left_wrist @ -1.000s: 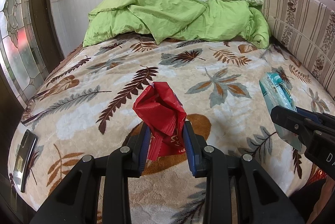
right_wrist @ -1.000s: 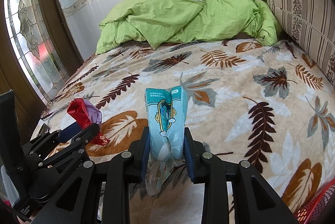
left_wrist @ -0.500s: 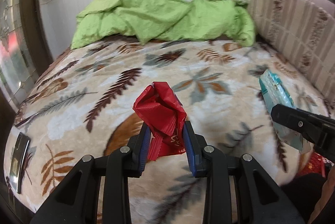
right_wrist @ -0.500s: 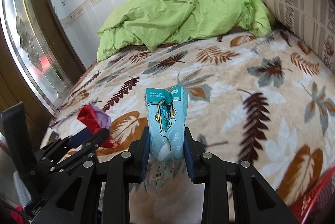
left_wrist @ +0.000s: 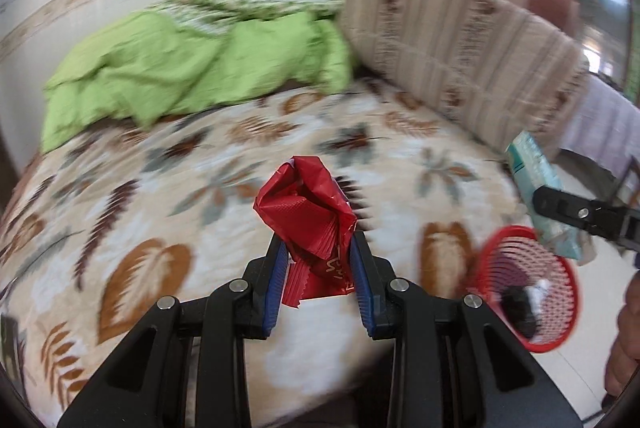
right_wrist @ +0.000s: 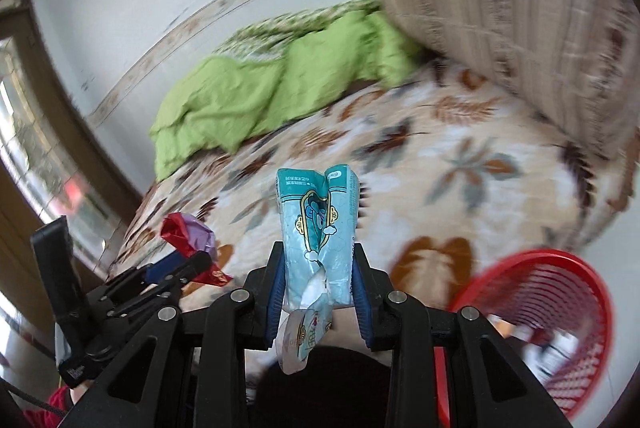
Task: Collect trash
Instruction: 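Carry the red wrapper and teal packet to the red basket and open both tools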
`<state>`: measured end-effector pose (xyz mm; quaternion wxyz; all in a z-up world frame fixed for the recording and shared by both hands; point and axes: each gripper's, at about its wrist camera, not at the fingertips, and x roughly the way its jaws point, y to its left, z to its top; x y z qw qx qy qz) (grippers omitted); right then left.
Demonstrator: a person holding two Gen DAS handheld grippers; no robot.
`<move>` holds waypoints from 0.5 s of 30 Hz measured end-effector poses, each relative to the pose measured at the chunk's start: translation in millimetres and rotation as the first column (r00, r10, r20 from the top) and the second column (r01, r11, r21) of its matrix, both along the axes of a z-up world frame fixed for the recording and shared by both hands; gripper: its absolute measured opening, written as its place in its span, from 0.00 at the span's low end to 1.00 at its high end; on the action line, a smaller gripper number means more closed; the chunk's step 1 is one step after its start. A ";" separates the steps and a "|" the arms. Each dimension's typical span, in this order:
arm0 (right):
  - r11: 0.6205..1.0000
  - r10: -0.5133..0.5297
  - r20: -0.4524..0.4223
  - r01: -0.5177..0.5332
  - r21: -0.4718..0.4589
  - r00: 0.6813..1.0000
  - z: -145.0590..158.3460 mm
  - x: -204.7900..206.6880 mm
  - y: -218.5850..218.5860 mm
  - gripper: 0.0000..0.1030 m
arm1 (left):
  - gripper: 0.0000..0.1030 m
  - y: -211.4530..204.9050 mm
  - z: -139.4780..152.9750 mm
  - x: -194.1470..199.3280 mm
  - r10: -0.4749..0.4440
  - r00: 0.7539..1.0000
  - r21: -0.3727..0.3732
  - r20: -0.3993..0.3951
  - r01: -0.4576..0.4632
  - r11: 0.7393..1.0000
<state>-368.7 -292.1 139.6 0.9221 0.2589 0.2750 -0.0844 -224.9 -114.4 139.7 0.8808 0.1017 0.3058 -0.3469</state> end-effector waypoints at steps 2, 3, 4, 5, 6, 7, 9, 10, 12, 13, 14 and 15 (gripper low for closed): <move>0.999 -0.054 -0.008 0.054 0.006 0.999 0.9 -17.6 -18.3 0.32 | 0.30 -6.1 5.3 -1.3 -0.083 0.996 -0.008 -0.031 0.083 0.997; 0.997 -0.083 -0.014 0.083 0.010 0.996 0.5 -28.0 -27.3 0.32 | 0.30 -9.1 6.7 -1.5 -0.123 0.991 -0.013 -0.050 0.122 0.992; 0.993 -0.117 -0.021 0.117 0.017 0.993 -0.9 -39.7 -37.3 0.32 | 0.30 -12.2 7.8 -1.2 -0.168 0.983 -0.020 -0.073 0.167 0.986; 0.989 -0.144 -0.026 0.145 0.024 0.989 -2.6 -48.3 -45.3 0.33 | 0.30 -15.2 7.8 -0.7 -0.206 0.974 -0.025 -0.096 0.205 0.978; 0.984 -0.173 -0.033 0.174 0.032 0.984 -4.8 -57.5 -53.7 0.34 | 0.30 -19.2 6.8 -3.6 -0.238 0.964 -0.025 -0.116 0.236 0.971; 0.977 -0.207 -0.043 0.208 0.039 0.977 -7.7 -67.1 -62.9 0.34 | 0.30 -22.6 5.2 -4.3 -0.271 0.953 -0.027 -0.138 0.270 0.963; 0.963 -0.262 -0.062 0.265 0.045 0.963 -14.2 -82.9 -75.1 0.34 | 0.30 -26.6 -0.6 -4.4 -0.340 0.923 -0.029 -0.183 0.340 0.940; 0.958 -0.280 -0.071 0.283 0.049 0.957 -17.3 -90.1 -82.8 0.35 | 0.30 -28.1 -4.5 -4.3 -0.364 0.910 -0.025 -0.200 0.367 0.930; 0.947 -0.310 -0.088 0.316 0.058 0.947 -24.8 -99.8 -92.4 0.39 | 0.39 -29.5 -13.1 -2.4 -0.411 0.878 -0.023 -0.246 0.419 0.908; 0.940 -0.329 -0.099 0.336 0.060 0.939 -29.5 -104.1 -97.8 0.41 | 0.42 -28.6 -16.2 -0.4 -0.428 0.864 -0.030 -0.264 0.436 0.899; 0.934 -0.344 -0.113 0.352 0.059 0.932 -33.7 -106.9 -101.6 0.49 | 0.47 -28.1 -18.0 1.4 -0.434 0.858 -0.030 -0.277 0.443 0.896; 0.926 -0.363 -0.131 0.373 0.061 0.923 -38.0 -111.0 -106.8 0.50 | 0.52 -24.9 -18.7 3.5 -0.432 0.853 -0.022 -0.292 0.446 0.895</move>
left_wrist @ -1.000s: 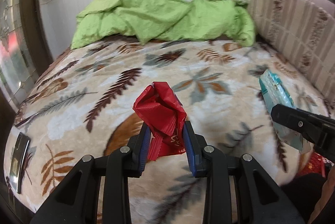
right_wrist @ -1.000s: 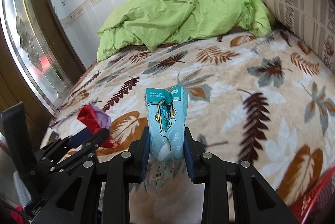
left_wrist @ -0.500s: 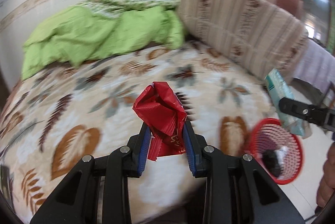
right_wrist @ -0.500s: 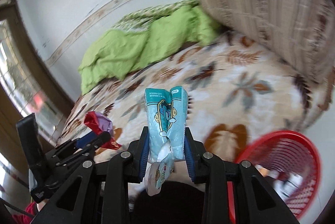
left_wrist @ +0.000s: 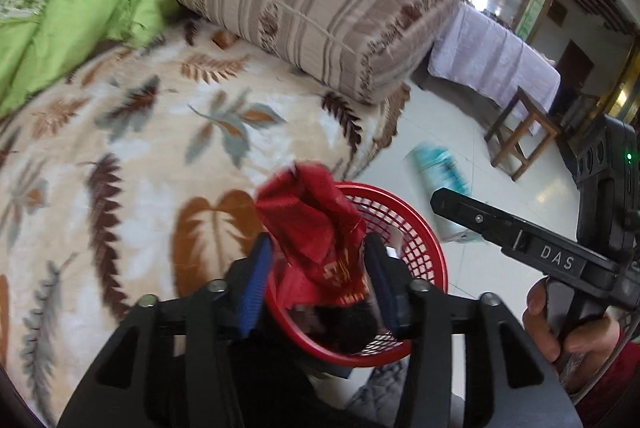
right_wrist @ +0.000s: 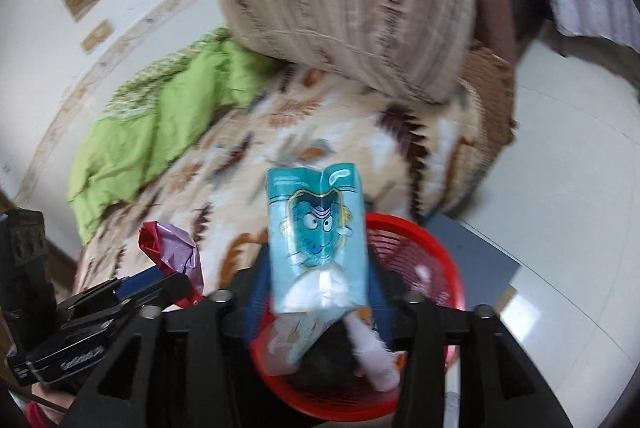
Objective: Collect trash
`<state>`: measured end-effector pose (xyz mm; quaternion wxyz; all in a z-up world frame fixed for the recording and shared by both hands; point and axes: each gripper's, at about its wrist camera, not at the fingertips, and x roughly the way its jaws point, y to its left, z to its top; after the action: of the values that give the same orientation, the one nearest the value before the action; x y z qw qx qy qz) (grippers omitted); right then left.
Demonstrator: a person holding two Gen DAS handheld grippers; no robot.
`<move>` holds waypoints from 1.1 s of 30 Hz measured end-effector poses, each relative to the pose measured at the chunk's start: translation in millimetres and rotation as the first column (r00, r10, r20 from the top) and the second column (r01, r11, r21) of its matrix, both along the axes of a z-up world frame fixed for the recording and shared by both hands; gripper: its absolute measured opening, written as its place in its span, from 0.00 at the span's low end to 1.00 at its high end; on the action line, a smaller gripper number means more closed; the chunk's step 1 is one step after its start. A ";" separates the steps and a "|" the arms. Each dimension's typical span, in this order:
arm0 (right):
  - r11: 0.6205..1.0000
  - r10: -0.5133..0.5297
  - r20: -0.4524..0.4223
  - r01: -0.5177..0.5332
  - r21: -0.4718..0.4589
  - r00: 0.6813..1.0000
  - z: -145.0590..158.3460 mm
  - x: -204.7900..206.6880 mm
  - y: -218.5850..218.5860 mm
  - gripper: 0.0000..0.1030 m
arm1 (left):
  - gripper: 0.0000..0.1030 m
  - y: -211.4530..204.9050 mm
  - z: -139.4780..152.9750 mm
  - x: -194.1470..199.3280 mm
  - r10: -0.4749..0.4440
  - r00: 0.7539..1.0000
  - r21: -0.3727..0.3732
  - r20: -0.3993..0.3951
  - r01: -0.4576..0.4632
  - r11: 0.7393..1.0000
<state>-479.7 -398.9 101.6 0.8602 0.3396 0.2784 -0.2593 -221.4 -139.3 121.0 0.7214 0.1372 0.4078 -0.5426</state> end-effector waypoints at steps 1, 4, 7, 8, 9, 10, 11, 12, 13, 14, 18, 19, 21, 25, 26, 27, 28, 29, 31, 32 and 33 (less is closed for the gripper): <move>1.000 -0.019 -0.013 0.020 0.007 1.000 -2.8 -3.3 -3.9 0.51 | 0.53 4.1 2.7 1.0 0.002 1.000 0.009 -0.011 -0.002 1.000; 0.999 -0.038 -0.042 0.038 -0.008 0.998 -1.4 -8.2 -7.7 0.53 | 0.60 15.0 27.4 -6.3 0.011 1.000 -0.007 0.001 -0.011 1.000; 0.996 -0.052 -0.049 0.048 -0.080 0.997 10.0 -11.1 0.7 0.61 | 0.71 17.7 67.2 -27.9 0.060 0.996 -0.044 0.066 -0.057 0.997; 0.993 -0.059 -0.056 0.052 -0.109 0.997 13.7 -10.0 5.7 0.66 | 0.75 20.6 81.9 -39.7 0.080 0.992 -0.064 0.092 -0.075 0.995; 0.990 -0.059 -0.061 0.051 -0.134 0.996 17.6 -7.3 12.2 0.68 | 0.79 13.2 94.4 -54.0 0.100 0.988 -0.078 0.116 -0.091 0.993; 0.987 -0.054 -0.066 0.043 -0.157 0.996 21.1 -3.2 20.2 0.72 | 0.80 12.3 103.4 -68.8 0.130 0.981 -0.093 0.147 -0.117 0.989; 0.983 -0.049 -0.071 0.035 -0.179 0.996 23.6 1.5 27.7 0.74 | 0.81 0.1 109.3 -84.8 0.148 0.975 -0.103 0.166 -0.133 0.986; 0.977 -0.037 -0.082 0.019 -0.213 0.996 26.7 9.0 39.4 0.75 | 0.83 -3.0 114.4 -94.5 0.178 0.965 -0.114 0.191 -0.158 0.981; 0.972 -0.022 -0.089 0.001 -0.233 0.996 28.2 15.2 46.8 0.77 | 0.84 -4.6 115.0 -95.8 0.216 0.953 -0.121 0.214 -0.194 0.974; 0.968 0.002 -0.095 -0.025 -0.249 0.995 29.4 21.7 55.4 0.78 | 0.86 -7.4 114.3 -95.5 0.254 0.940 -0.125 0.228 -0.230 0.965; 0.945 0.117 -0.115 -0.147 -0.294 0.986 34.4 54.0 88.1 0.78 | 0.97 -33.5 96.8 -79.9 0.379 0.884 -0.152 0.272 -0.350 0.924; 0.937 0.155 -0.118 -0.184 -0.297 0.981 35.5 64.0 96.8 0.78 | 0.97 -30.0 88.8 -60.9 0.426 0.859 -0.150 0.286 -0.399 0.905; 0.921 0.212 -0.118 -0.238 -0.308 0.970 36.4 81.8 111.2 0.79 | 1.00 -24.6 71.8 -20.0 0.497 0.812 -0.137 0.307 -0.479 0.867; 0.857 0.343 -0.178 -0.385 -0.344 0.922 30.0 134.5 148.9 0.80 | 1.00 29.0 41.3 68.9 0.625 0.722 -0.095 0.298 -0.629 0.772; 0.844 0.369 -0.183 -0.411 -0.345 0.911 28.1 145.4 156.6 0.80 | 1.00 51.8 35.3 86.4 0.655 0.696 -0.095 0.294 -0.661 0.744; 0.831 0.391 -0.189 -0.434 -0.347 0.901 26.5 156.3 164.3 0.80 | 1.00 65.9 30.6 95.4 0.677 0.674 -0.095 0.297 -0.684 0.723; 0.820 0.408 -0.197 -0.453 -0.351 0.891 24.8 168.5 173.0 0.80 | 1.00 84.8 26.2 104.8 0.698 0.649 -0.093 0.303 -0.709 0.699; 0.812 0.423 -0.198 -0.467 -0.351 0.884 23.4 177.7 178.5 0.80 | 1.00 99.0 22.8 109.8 0.714 0.627 -0.089 0.311 -0.729 0.679; 0.800 0.455 -0.190 -0.493 -0.342 0.870 20.5 197.1 191.1 0.80 | 1.00 132.3 17.0 117.8 0.740 0.588 -0.074 0.327 -0.764 0.640; 0.798 0.463 -0.191 -0.501 -0.335 0.865 19.4 204.7 196.3 0.80 | 1.00 140.4 15.3 116.2 0.747 0.578 -0.070 0.327 -0.774 0.630; 0.794 0.479 -0.186 -0.514 -0.325 0.858 18.0 213.9 202.7 0.80 | 1.00 155.7 13.1 117.3 0.755 0.570 -0.067 0.324 -0.782 0.620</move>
<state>-265.8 -196.2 119.6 0.9314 0.0772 0.3450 -0.0868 -104.1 16.3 134.1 0.9346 0.0629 0.3261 -0.1276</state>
